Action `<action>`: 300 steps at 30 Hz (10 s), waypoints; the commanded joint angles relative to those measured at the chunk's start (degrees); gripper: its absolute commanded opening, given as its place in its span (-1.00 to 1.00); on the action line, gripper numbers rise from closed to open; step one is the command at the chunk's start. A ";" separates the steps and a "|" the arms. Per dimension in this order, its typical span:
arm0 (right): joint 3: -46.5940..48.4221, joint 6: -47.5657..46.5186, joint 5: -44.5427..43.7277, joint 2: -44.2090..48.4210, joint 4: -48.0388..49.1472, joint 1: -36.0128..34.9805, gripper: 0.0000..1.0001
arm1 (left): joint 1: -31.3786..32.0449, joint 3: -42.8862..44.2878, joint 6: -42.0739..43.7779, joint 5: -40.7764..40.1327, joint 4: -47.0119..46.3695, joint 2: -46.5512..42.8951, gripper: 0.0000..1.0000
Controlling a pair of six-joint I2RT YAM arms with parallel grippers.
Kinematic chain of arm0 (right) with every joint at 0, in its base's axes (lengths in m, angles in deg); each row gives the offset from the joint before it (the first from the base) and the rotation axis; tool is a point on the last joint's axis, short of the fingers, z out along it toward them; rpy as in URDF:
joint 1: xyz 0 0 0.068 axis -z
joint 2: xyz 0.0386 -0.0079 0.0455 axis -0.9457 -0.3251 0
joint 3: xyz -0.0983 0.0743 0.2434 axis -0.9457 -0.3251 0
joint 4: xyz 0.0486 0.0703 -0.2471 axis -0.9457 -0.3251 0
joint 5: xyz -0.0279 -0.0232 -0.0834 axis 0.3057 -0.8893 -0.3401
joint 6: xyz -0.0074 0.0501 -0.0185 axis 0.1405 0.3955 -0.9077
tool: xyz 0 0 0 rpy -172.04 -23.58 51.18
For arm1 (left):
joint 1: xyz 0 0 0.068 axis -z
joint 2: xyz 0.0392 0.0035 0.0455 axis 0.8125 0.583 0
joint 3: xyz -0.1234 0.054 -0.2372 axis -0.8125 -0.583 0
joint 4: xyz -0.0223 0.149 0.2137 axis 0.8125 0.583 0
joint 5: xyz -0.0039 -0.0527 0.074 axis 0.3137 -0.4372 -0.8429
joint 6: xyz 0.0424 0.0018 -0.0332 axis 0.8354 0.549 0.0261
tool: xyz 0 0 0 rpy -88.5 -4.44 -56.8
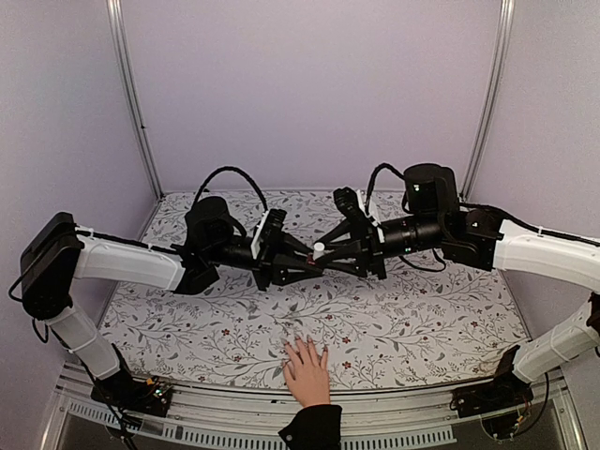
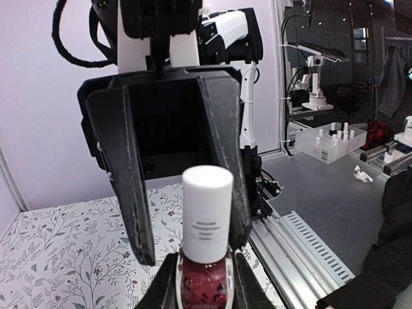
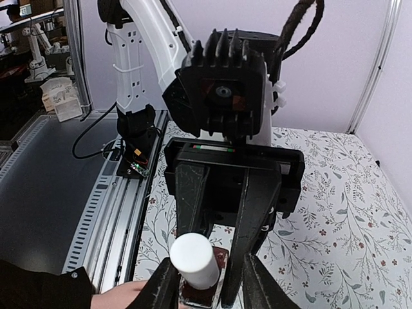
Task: Paint the nails
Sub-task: Screw the nail polish bottle.
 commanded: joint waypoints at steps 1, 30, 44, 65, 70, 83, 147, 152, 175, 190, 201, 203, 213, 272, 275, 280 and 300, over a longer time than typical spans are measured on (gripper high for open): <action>1.75 -0.82 1.13 -0.77 -0.88 0.26 -0.37 | -0.61 1.63 -0.33 0.28 0.11 -0.08 -1.00; 0.98 7.71 -14.51 -5.34 5.23 0.25 -0.87 | -1.38 0.65 -3.32 -28.23 -3.08 0.17 -1.00; 1.70 13.27 -19.63 -7.45 6.47 0.26 -0.69 | -1.26 0.99 -4.58 -30.32 -4.00 2.68 -1.00; -2.65 7.27 -13.31 -0.46 4.89 0.79 0.07 | -3.31 0.77 -2.91 -1.91 -1.11 2.08 -1.00; -3.31 3.64 -4.35 2.19 4.62 0.79 0.12 | -3.38 2.42 -2.64 4.71 1.58 3.59 -1.00; 1.74 -0.77 6.82 -2.07 -0.58 0.79 0.02 | -2.27 5.41 -4.01 13.03 2.32 6.49 -1.00; 6.63 15.16 -19.00 -11.26 3.15 0.79 -1.00 | 4.14 -2.21 -0.57 -49.52 -12.48 1.78 -1.00; 7.01 17.23 -20.68 -11.92 4.97 0.70 -1.00 | 6.55 -0.79 2.59 -56.37 -12.73 3.60 -1.00; 6.39 18.84 -24.66 -10.62 5.39 -0.26 -0.67 | 10.57 3.63 7.80 -65.37 -6.21 5.79 -1.00; -1.98 10.90 -16.73 0.70 9.24 0.04 0.36 | 3.35 -0.48 3.53 -38.19 -0.93 -1.19 -1.00; -3.54 4.09 -3.54 6.55 6.09 0.48 0.41 | -0.03 4.02 1.96 -3.51 4.52 0.31 -1.00; -2.73 2.97 -2.02 6.44 4.47 0.47 0.35 | 0.04 6.02 0.91 1.50 6.31 1.76 -1.00; -0.09 0.32 2.36 5.14 0.91 0.44 0.04 | 1.52 8.29 -2.01 8.84 5.67 4.53 -1.00; 2.83 8.62 -15.95 -4.23 3.91 0.44 -1.00 | 0.75 1.89 -3.71 -30.26 -2.85 2.27 -1.00; 2.92 9.20 -18.73 -4.73 4.48 0.44 -1.00 | 0.94 1.00 -4.14 -33.81 -5.11 2.49 -1.00; 4.62 12.02 -23.79 -6.71 4.41 0.46 -1.00 | 2.50 0.64 -2.87 -41.18 -5.95 2.93 -1.00; 5.43 23.15 -36.25 -11.02 10.78 -0.13 -1.00 | 9.59 2.98 0.99 -65.59 -11.35 9.19 -1.00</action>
